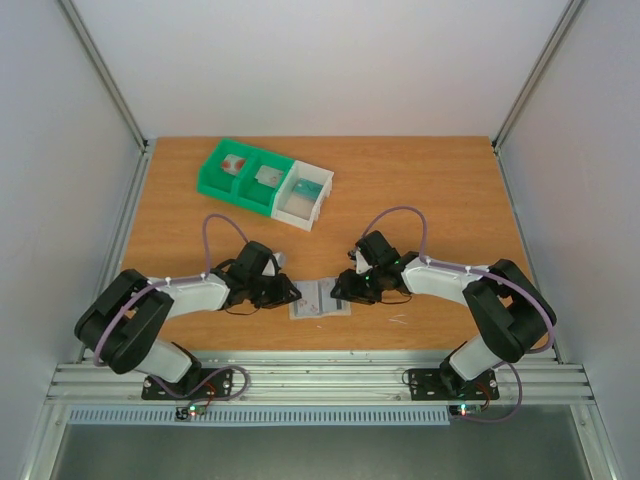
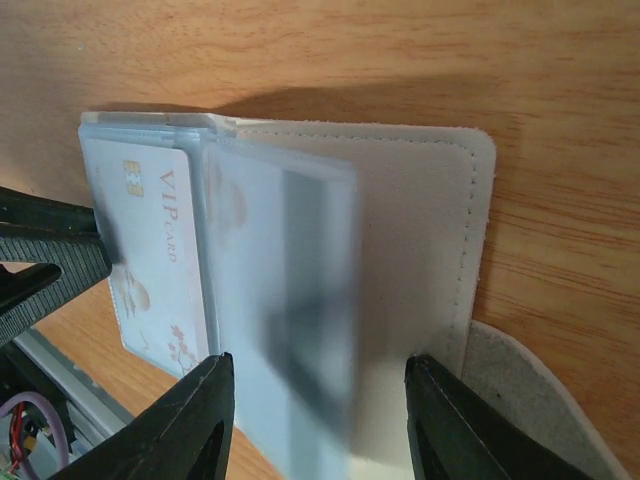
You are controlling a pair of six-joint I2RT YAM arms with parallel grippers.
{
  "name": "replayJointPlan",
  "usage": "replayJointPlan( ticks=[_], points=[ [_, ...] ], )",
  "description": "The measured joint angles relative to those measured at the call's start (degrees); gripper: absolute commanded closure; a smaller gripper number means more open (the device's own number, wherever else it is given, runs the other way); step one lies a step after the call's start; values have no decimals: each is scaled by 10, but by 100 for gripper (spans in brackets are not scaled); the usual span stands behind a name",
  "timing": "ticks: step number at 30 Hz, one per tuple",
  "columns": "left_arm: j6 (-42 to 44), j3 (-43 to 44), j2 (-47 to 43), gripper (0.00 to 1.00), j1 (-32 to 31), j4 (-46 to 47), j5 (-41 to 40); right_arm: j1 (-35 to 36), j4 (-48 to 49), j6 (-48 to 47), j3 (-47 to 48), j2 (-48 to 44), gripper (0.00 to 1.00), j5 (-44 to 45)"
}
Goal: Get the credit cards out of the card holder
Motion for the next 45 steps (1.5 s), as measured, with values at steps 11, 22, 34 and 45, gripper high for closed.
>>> replayJointPlan(
  ticks=[11, 22, 34, 45],
  points=[
    [-5, -2, 5, 77, 0, 19, 0, 0, 19, 11, -3, -2, 53, -13],
    [-11, -4, 23, 78, 0, 57, 6, 0, 30, 20, -3, -9, 60, -30],
    [-18, -8, 23, 78, 0, 68, 9, 2, 41, 31, -3, -21, 58, -53],
    [-46, -29, 24, 78, 0, 113, 19, 19, 64, 50, -3, -20, 55, -71]
  ],
)
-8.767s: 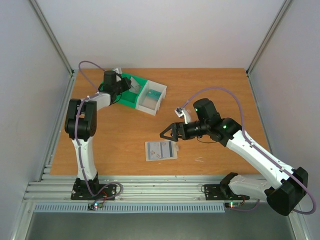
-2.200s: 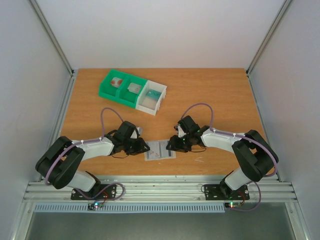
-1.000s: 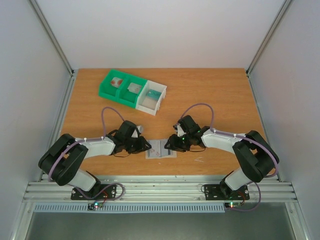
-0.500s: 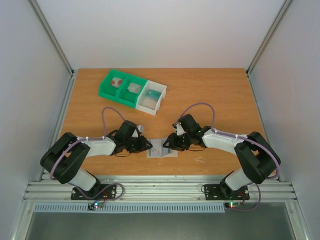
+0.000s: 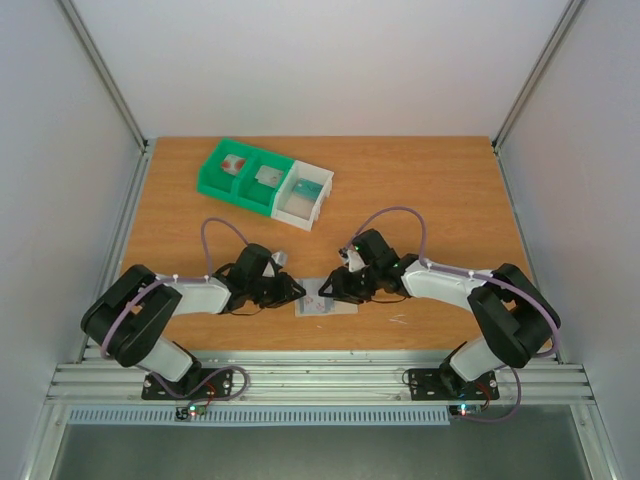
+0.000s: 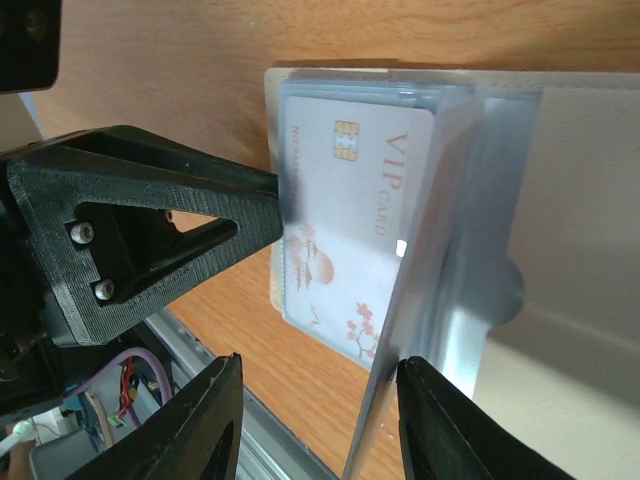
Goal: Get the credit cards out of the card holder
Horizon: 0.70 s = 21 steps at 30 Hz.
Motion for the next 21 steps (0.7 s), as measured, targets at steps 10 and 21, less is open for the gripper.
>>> replayJointPlan(
  ticks=[10, 21],
  points=[
    [-16, -7, 2, 78, 0, 17, 9, 13, 13, 7, 2, 16, 55, -11],
    [-18, -9, -10, 77, 0, 3, 7, 16, 19, 13, 14, 24, 46, -19]
  ],
)
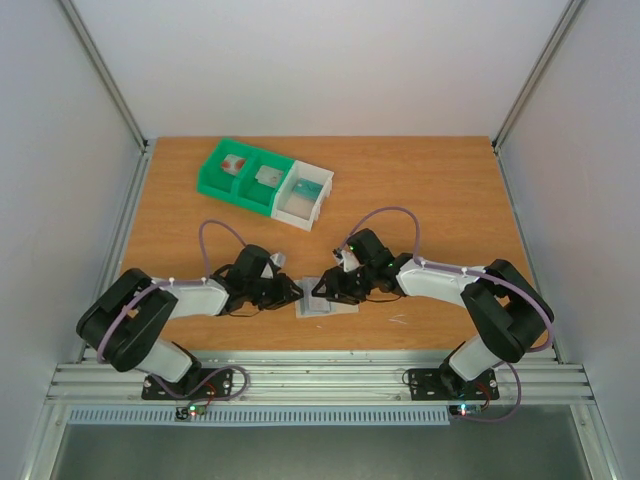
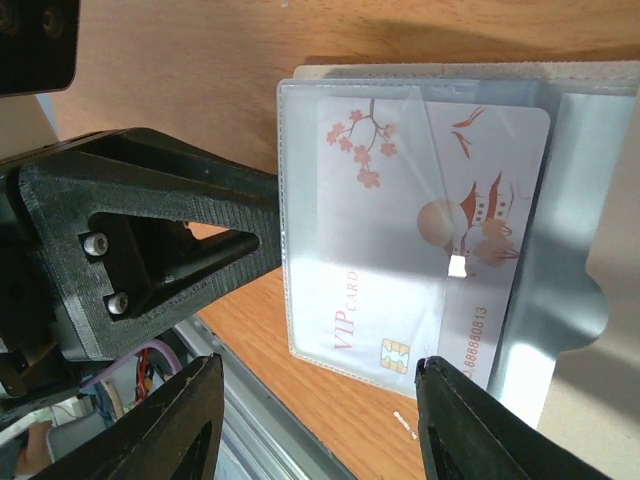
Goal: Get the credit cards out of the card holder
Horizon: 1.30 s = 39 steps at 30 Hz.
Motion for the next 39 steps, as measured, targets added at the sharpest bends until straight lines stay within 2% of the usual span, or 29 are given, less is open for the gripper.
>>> replayJointPlan(
  ticks=[6, 11, 13, 15, 20, 24, 39],
  points=[
    [9, 4, -40, 71, -1, -63, -17, 0, -14, -7, 5, 0, 53, 10],
    [24, 40, -92, 71, -2, -141, -38, 0, -33, -18, 9, 0, 62, 33],
    [31, 55, -108, 72, -2, -157, -42, 0, -39, -22, 10, 0, 66, 44],
    [33, 62, -120, 77, -2, -160, -40, 0, -43, -27, 11, 0, 71, 53],
    [26, 63, -112, 92, -2, -150, -24, -4, -46, -32, 12, 0, 75, 66],
    [17, 58, -84, 98, -4, -113, -10, -7, -46, -33, 12, 0, 75, 73],
    [-14, 16, 17, 100, -6, 9, 16, -20, -41, -33, 12, 28, 77, 81]
  ],
)
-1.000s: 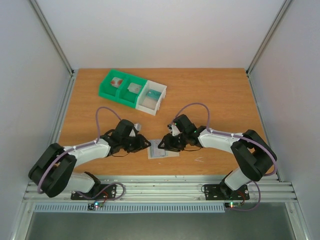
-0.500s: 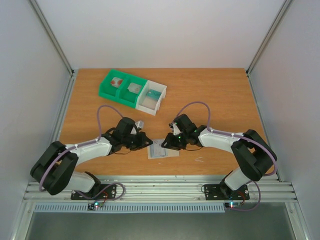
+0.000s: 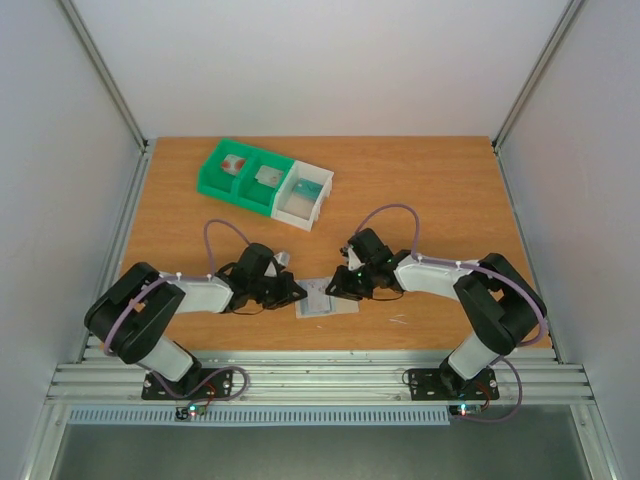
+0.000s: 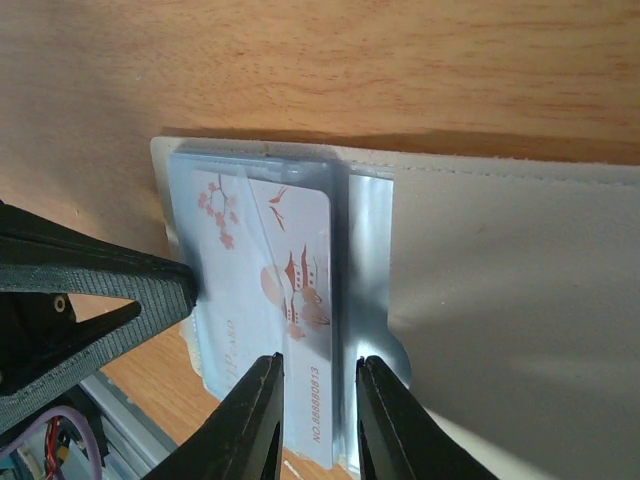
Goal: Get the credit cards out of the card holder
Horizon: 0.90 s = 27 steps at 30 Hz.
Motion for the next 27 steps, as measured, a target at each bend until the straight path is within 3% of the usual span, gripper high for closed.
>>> replayJointPlan(
  ticks=[22, 27],
  points=[
    [1, -3, 22, 100, 0, 37, 8, -3, 34, -4, 1, 35, 78, -17],
    [3, -3, 22, 100, 0, 37, 8, -3, 41, -6, 1, 38, 87, -18]
  ],
)
